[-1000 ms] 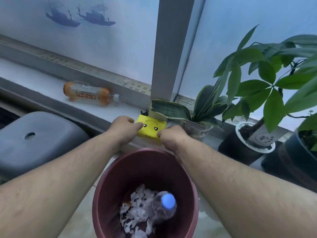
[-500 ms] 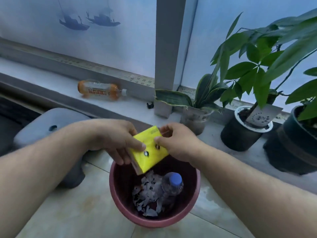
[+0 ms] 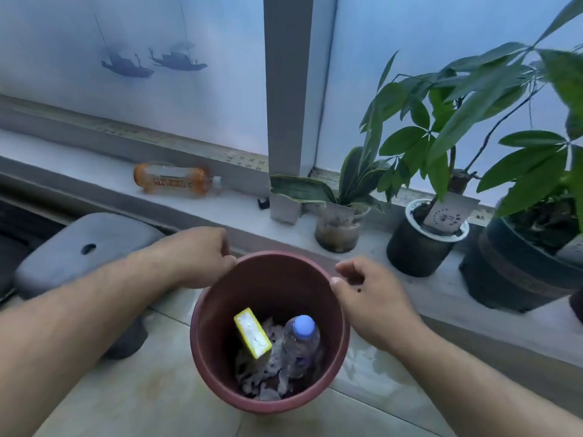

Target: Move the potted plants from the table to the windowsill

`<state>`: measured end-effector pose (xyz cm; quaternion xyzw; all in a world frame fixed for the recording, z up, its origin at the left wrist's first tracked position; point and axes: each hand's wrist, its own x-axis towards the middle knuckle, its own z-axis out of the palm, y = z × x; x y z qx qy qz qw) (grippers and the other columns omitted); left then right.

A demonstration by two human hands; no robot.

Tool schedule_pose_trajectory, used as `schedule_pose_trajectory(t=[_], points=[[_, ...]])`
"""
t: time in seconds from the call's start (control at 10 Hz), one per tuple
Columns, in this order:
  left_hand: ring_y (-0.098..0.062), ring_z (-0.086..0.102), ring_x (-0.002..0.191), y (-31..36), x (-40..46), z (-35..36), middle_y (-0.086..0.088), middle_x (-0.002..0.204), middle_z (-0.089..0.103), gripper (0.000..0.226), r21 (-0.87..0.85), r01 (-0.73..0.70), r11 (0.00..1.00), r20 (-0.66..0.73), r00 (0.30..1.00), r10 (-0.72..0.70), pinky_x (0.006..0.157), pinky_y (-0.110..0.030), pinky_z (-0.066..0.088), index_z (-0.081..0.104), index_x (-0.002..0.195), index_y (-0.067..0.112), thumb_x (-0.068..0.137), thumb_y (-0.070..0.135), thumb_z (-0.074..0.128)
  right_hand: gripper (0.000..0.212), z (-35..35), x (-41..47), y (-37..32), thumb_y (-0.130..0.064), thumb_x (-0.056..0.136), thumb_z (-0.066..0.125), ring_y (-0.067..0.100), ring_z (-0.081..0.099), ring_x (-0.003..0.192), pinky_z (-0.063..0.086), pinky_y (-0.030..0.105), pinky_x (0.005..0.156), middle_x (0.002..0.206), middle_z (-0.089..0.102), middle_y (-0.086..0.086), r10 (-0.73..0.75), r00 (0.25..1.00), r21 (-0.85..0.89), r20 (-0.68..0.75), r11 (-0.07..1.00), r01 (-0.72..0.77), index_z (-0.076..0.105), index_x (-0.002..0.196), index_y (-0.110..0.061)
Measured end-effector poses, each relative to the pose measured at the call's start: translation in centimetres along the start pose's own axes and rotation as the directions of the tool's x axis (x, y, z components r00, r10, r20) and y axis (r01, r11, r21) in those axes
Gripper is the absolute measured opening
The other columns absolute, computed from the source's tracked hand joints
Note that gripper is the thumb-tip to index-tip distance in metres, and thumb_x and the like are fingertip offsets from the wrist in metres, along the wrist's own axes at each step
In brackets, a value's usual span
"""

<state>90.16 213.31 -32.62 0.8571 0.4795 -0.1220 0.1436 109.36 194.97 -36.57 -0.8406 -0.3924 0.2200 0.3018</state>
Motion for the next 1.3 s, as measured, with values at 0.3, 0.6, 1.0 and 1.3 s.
schedule_pose_trajectory(t=[0.3, 0.6, 1.0, 1.3], points=[[-0.023, 0.076, 0.078, -1.9, -0.9, 1.6, -0.006, 0.099, 0.07, 0.02, -0.175, 0.196, 0.965, 0.285, 0.948, -0.141, 0.063, -0.043, 0.065, 0.065, 0.105, 0.017, 0.097, 0.031, 0.054, 0.051, 2.4, -5.7, 2.2, -0.054, 0.069, 0.065, 0.016, 0.073, 0.089, 0.06, 0.044, 0.088, 0.093, 0.075, -0.009, 0.435, 0.895, 0.255, 0.102, 0.858, -0.446, 0.067, 0.11, -0.024], [-0.02, 0.076, 0.069, -4.4, -1.3, 3.0, -0.01, 0.079, 0.078, 0.029, -0.432, 0.311, 0.847, 0.385, 0.912, -0.138, 0.057, -0.032, 0.058, 0.073, 0.094, 0.008, 0.099, 0.003, 0.045, 0.008, 4.3, -6.4, 2.3, -0.001, 0.085, 0.057, 0.031, 0.077, 0.067, 0.061, 0.047, 0.056, 0.073, 0.076, 0.018, 0.438, 0.865, 0.402, 0.245, 0.766, -0.501, 0.064, 0.084, -0.004], [-0.026, 0.06, 0.061, -5.6, 3.7, 2.7, -0.017, 0.066, 0.066, 0.029, -0.606, 0.301, 0.737, 0.173, 0.953, -0.247, 0.053, -0.034, 0.058, 0.072, 0.093, 0.005, 0.1, -0.001, 0.045, 0.011, 7.5, -2.0, -0.7, -0.008, 0.078, 0.054, 0.035, 0.077, 0.07, 0.061, 0.053, 0.065, 0.07, 0.074, 0.015, 0.456, 0.874, 0.545, 0.166, 0.696, -0.467, 0.064, 0.082, -0.01], [-0.024, 0.072, 0.079, -5.1, 3.7, 2.5, -0.008, 0.086, 0.077, 0.013, -0.552, 0.266, 0.79, 0.043, 0.955, -0.292, 0.067, -0.038, 0.063, 0.069, 0.101, 0.013, 0.098, 0.014, 0.057, 0.014, 7.7, -1.6, 1.6, -0.027, 0.087, 0.069, 0.017, 0.072, 0.079, 0.057, 0.035, 0.072, 0.086, 0.075, -0.003, 0.388, 0.912, 0.538, 0.134, 0.744, -0.396, 0.067, 0.098, -0.018]])
